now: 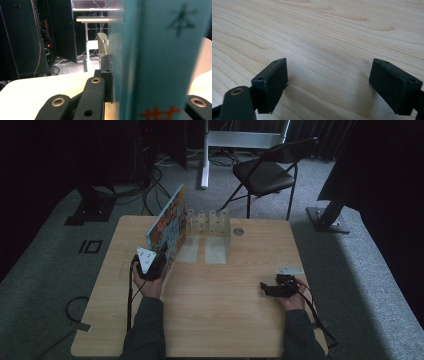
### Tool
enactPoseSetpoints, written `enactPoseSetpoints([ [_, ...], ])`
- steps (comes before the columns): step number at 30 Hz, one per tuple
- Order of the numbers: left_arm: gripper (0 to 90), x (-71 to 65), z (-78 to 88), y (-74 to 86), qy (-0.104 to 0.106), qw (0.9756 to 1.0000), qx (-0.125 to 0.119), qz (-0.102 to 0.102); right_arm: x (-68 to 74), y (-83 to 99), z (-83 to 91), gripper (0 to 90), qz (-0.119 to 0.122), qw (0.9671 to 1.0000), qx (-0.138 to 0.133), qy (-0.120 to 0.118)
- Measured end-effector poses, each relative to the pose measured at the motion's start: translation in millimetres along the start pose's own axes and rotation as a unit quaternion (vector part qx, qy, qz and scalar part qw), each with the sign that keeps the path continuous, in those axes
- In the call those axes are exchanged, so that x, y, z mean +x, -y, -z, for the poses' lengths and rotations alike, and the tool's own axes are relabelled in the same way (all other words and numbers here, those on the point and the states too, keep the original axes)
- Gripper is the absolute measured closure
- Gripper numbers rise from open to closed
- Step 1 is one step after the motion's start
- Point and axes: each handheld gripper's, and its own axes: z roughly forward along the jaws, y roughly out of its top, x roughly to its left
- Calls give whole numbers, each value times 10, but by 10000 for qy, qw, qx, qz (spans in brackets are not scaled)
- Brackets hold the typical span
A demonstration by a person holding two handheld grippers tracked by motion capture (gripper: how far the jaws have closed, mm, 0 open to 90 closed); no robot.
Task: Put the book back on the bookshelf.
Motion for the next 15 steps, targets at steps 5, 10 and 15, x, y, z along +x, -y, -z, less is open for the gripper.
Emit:
enactPoseSetpoints([
  [5, 813, -59, -34, -9, -44, 9999, 12, -105, -1, 0, 0, 150, 5, 10000, -3, 1],
  [10, 813, -114, -71, -3, -75, 9998, 43, -190, -2, 0, 0, 150, -1, 10000, -2, -1],
  [15, 813, -123, -89, 6, -102, 9999, 26, -134, -2, 0, 1, 150, -10, 10000, 0, -3],
])
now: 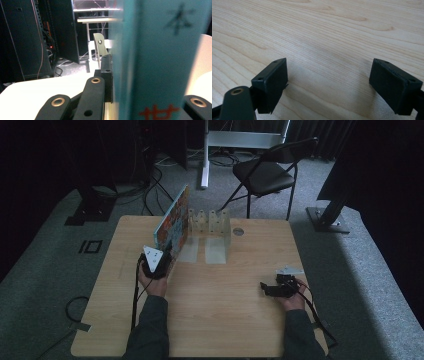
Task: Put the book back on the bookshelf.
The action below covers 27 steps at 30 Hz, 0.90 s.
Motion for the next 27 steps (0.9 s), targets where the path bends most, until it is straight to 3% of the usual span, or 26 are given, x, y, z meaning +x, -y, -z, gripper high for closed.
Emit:
enactPoseSetpoints([
  [27, 812, -74, -40, 110, -127, 9999, -20, 85, -1, -1, -2, 151, 19, 10000, 0, -3],
])
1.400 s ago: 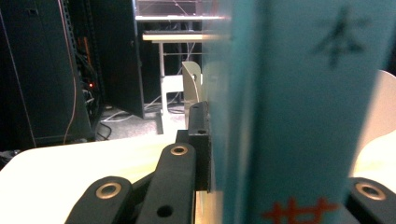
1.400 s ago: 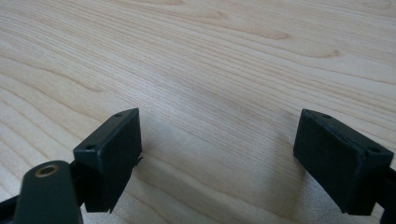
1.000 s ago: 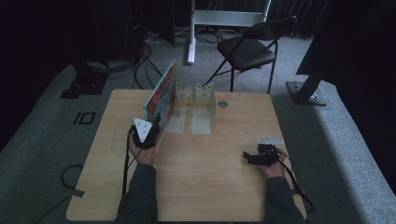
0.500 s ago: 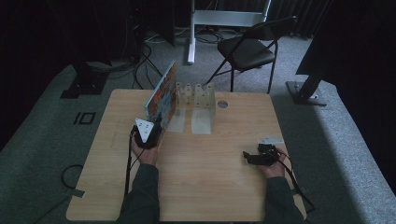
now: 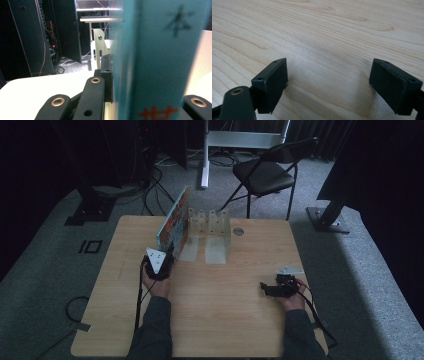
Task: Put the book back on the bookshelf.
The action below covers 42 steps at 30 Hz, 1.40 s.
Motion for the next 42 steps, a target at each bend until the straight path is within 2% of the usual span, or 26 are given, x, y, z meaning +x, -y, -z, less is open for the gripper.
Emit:
enactPoseSetpoints([
  [27, 810, 47, 112, 161, 41, 9997, 91, 211, 6, 0, -2, 150, 17, 10000, 7, 15],
  [37, 807, 112, 123, 163, 88, 9993, 99, 353, 6, 0, -2, 150, 17, 10000, 7, 15],
  [42, 802, 133, 121, 164, 93, 9993, 87, 356, 6, 0, -2, 150, 18, 10000, 7, 16],
])
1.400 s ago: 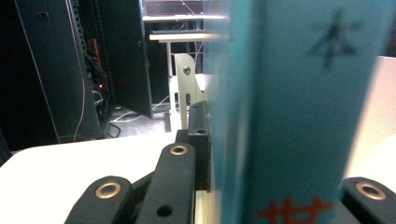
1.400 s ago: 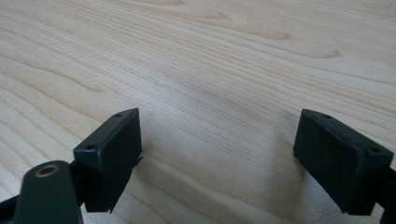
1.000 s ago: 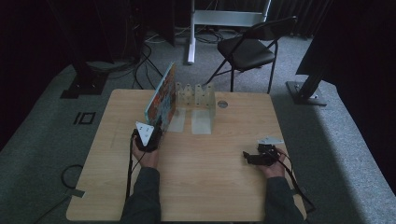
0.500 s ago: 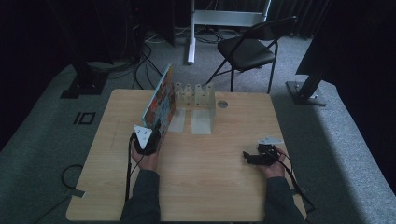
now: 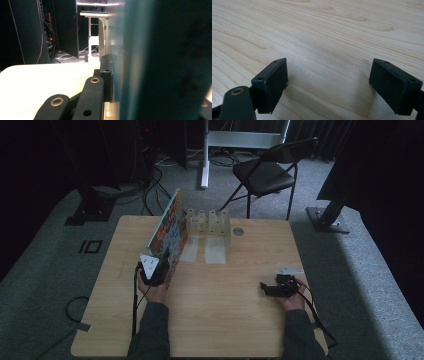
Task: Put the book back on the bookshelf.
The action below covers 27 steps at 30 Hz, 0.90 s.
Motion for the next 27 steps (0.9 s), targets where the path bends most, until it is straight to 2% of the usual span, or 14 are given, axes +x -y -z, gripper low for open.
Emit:
enactPoseSetpoints([
  [9, 789, 59, 2, -7, -35, 10000, 12, 39, 0, 0, 0, 150, -2, 10000, -1, 0],
  [15, 780, 67, 1, -10, -11, 10000, 21, -29, 0, 0, 0, 150, -1, 10000, 0, 0],
  [22, 675, 123, 19, -37, 2, 10000, 4, 33, 0, 0, 0, 150, -2, 10000, 0, 0],
  [27, 626, 141, 60, -42, 61, 10000, 63, -23, 0, 0, 0, 151, -2, 10000, 0, 0],
])
